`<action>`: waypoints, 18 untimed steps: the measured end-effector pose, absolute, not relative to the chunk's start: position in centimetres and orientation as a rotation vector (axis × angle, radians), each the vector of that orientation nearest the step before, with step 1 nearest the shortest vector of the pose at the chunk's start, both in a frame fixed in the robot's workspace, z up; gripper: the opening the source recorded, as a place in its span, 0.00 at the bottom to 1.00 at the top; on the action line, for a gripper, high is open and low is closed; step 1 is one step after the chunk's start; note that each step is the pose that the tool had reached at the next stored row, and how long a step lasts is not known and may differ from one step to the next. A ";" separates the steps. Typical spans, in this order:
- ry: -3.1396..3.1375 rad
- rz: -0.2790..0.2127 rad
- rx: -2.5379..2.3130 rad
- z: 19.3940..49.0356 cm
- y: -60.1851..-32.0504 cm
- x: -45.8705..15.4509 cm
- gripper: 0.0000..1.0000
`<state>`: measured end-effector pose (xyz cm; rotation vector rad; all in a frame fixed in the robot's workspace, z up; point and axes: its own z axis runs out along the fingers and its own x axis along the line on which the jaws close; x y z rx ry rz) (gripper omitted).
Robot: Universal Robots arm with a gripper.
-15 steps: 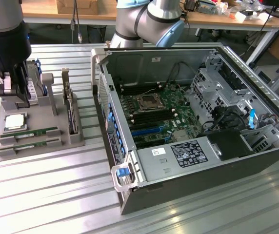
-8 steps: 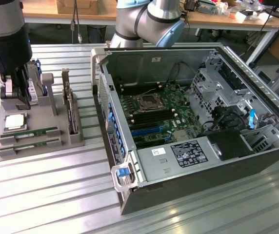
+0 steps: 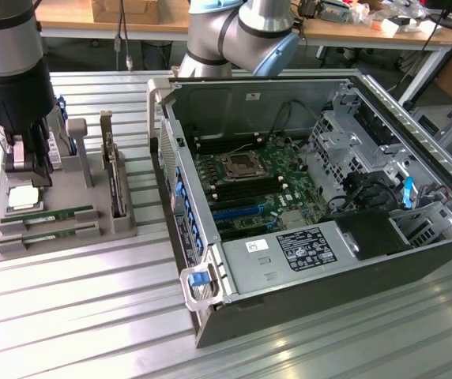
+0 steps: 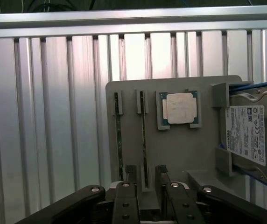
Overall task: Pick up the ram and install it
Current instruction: 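Pick up the ram and move it above insertion slot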
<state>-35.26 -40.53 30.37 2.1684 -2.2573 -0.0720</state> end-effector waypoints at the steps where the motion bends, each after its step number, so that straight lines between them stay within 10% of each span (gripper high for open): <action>1: -2.256 -0.072 2.170 30.2 -40.6 -35.3 0.30; 18: -2.207 -0.029 2.183 28.3 -41.8 -35.3 0.30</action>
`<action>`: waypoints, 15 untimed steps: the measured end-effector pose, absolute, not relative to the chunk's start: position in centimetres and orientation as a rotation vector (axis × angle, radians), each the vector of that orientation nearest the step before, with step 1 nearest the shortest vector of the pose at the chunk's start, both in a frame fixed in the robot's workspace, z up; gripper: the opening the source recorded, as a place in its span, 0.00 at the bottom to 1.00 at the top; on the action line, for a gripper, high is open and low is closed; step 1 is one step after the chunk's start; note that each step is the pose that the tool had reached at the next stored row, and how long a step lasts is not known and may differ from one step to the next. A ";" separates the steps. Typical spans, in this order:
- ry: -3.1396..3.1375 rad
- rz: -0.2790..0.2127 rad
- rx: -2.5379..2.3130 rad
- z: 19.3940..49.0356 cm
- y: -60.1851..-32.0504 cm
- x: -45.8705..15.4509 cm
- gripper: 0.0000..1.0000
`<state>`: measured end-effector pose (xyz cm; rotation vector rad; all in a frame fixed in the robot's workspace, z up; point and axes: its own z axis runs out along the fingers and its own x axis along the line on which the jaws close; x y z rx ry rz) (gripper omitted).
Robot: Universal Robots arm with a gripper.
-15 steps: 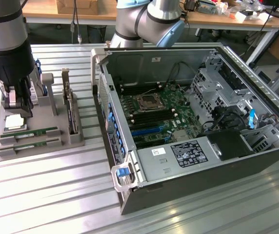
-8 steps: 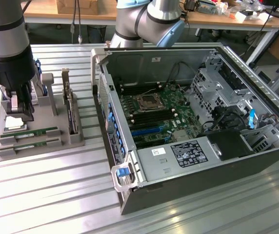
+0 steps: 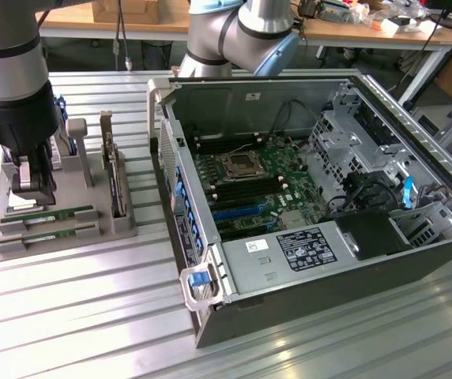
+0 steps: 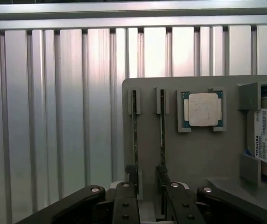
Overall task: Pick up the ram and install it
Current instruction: 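Pick up the ram and move it above insertion slot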
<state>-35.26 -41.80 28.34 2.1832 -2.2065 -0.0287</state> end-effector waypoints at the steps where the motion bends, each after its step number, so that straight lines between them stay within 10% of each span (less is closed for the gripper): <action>1: -2.205 -0.029 2.185 28.3 -42.0 -35.3 0.30; 15: -2.213 -0.055 2.199 25.9 -43.2 -35.2 0.30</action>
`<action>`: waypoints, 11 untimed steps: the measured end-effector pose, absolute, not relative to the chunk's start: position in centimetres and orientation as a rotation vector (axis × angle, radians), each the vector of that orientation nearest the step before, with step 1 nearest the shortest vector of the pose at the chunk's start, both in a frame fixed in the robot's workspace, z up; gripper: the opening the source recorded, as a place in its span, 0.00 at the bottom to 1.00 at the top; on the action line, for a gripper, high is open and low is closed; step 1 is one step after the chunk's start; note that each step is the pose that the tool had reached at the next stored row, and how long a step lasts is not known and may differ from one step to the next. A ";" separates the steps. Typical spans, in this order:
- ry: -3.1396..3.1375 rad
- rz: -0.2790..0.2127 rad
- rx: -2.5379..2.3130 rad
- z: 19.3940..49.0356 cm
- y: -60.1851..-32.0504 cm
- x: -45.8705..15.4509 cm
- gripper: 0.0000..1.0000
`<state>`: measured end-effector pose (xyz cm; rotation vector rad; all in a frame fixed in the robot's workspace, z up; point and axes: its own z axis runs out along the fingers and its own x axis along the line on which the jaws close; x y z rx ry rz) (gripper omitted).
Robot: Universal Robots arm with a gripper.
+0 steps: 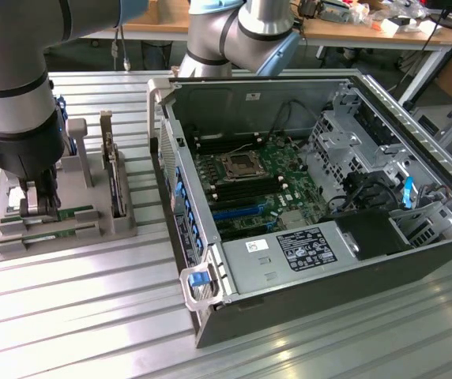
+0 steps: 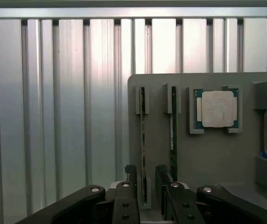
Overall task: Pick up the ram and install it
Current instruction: 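Pick up the ram and move it above insertion slot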
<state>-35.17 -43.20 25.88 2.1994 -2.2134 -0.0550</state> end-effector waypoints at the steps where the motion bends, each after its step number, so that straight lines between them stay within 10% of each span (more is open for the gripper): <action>1: -2.213 -0.055 2.199 25.7 -43.2 -35.2 0.30; 11: -2.212 -0.055 2.201 24.3 -43.2 -35.2 0.30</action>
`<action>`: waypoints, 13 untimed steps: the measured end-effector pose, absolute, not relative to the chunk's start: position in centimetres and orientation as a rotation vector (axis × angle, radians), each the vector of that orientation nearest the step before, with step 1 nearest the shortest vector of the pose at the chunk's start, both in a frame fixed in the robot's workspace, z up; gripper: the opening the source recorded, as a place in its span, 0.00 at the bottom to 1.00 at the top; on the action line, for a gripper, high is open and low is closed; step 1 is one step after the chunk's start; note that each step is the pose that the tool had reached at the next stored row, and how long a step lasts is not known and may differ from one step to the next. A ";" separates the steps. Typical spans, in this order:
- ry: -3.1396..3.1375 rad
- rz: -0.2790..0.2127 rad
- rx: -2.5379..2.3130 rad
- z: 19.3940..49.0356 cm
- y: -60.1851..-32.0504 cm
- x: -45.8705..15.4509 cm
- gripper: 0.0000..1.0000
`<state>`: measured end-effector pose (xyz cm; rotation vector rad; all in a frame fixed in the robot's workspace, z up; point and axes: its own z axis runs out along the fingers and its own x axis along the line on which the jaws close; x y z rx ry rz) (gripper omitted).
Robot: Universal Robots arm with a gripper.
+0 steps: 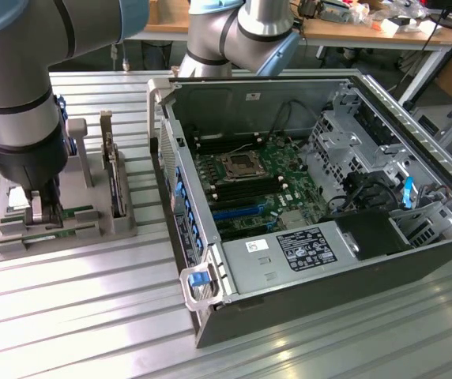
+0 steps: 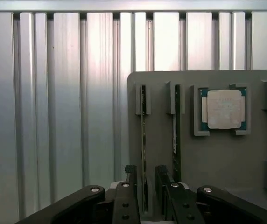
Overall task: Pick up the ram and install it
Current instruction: 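Pick up the ram and move it above insertion slot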
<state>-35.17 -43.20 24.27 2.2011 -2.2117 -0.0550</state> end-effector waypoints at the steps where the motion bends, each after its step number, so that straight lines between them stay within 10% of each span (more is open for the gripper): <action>1: -2.211 -0.055 2.201 24.2 -43.2 -35.2 0.30; 13: -2.149 -0.053 2.260 22.2 -43.2 -35.6 0.30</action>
